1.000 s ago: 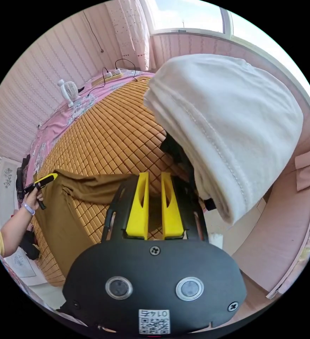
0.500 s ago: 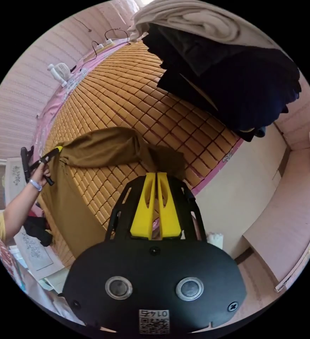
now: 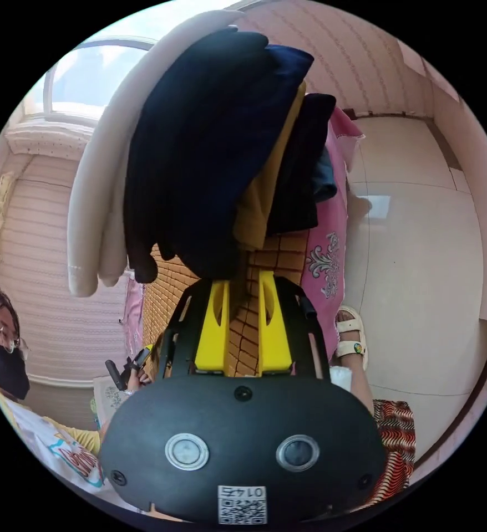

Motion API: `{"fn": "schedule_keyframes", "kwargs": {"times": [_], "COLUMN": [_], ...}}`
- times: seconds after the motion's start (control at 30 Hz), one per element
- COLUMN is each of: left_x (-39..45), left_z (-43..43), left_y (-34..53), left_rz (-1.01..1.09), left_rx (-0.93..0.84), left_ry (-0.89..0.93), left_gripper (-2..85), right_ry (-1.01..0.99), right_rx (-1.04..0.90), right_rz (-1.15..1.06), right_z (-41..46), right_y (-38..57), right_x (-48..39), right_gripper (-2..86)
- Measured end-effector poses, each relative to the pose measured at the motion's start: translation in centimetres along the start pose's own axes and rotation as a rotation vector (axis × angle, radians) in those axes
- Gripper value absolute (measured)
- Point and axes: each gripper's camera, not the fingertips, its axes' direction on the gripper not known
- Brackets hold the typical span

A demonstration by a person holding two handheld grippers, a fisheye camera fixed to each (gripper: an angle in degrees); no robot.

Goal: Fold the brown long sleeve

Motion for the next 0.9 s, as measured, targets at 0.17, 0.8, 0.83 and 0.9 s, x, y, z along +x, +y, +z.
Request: {"fn": "schedule_keyframes", "kwargs": {"times": [0.17,0.8,0.83,0.9], "left_x": [0.6,1.0,0.9,1.3], "left_z": [0.9,-1.1,-1.6,-2.2], "left_y": [-0.1,-0.3,-0.4,-0.6], "left_rz": [0.03,0.005,0.003,0.052], "left_rx": [-0.047,0.014,0.023,0.011], "left_ry": [-0.054,-0.078,-0.086,-0.109], "left_gripper": [4.7,4.9,4.9,4.8], "right_ry": [0.157,0.582,0.562,0.524], "right_rx": [-0.126,-0.076,-0.072,-0.072], "right_rz": [-0.243,-0.468,-0.479,-0.55], "right_z": [4.8,3.3,3.2,3.6], "right_y": [0.9,5.4,5.5,6.1], "right_x": [-4.9,-11.7,-11.9,-13.3], "right_gripper": [8.3,5.9,5.8,5.5]}}
